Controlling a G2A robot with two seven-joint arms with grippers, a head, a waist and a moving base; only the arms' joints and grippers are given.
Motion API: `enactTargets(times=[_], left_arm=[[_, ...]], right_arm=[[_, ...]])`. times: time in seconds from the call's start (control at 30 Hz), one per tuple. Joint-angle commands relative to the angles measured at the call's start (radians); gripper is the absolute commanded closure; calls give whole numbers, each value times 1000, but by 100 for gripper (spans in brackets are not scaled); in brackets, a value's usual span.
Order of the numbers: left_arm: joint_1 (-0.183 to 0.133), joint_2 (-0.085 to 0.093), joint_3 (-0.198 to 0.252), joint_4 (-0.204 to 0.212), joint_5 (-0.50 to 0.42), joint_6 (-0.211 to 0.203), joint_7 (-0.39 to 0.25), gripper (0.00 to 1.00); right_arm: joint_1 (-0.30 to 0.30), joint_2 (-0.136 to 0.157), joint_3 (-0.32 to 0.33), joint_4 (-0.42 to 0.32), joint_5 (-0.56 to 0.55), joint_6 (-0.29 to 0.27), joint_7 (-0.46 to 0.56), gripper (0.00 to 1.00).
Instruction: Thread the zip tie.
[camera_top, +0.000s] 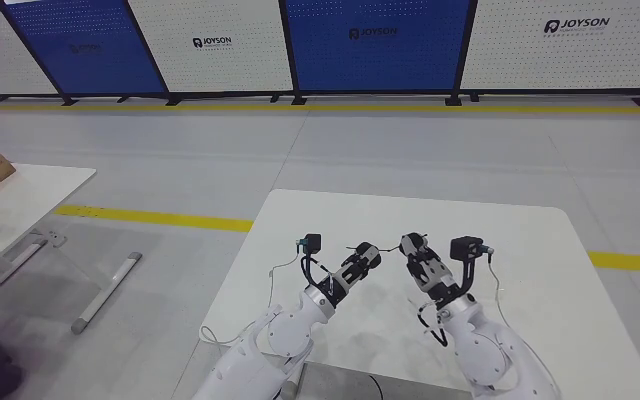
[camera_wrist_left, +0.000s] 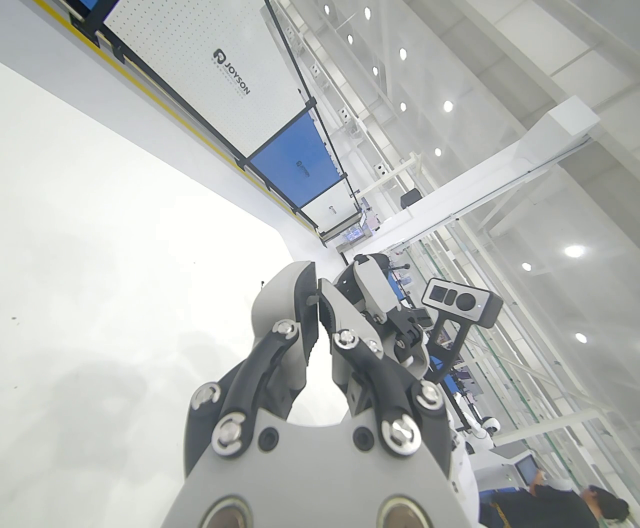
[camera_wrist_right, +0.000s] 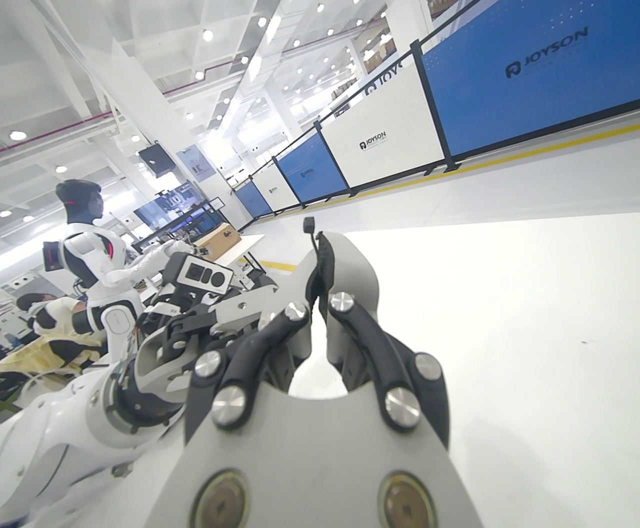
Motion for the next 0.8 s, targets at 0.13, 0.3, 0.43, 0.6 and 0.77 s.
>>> enactTargets(times=[0.13,0.3,0.43,0.6,0.77], left_arm=[[0,0,0,0,0,0,0,100],[0,0,0,0,0,0,0,100],[0,0,0,0,0,0,0,100],[0,0,0,0,0,0,0,100],[0,0,0,0,0,0,0,100]], right_arm=[[4,-3,-3,8,-7,4,-4,100],[5,-6,-12,16,-39,11,-22,100],[5,-10,-24,24,-37,6,-29,100],[2,-13,-35,33,-22,-11,-25,100],[5,-17,-41,51,-13,-9,-28,100]])
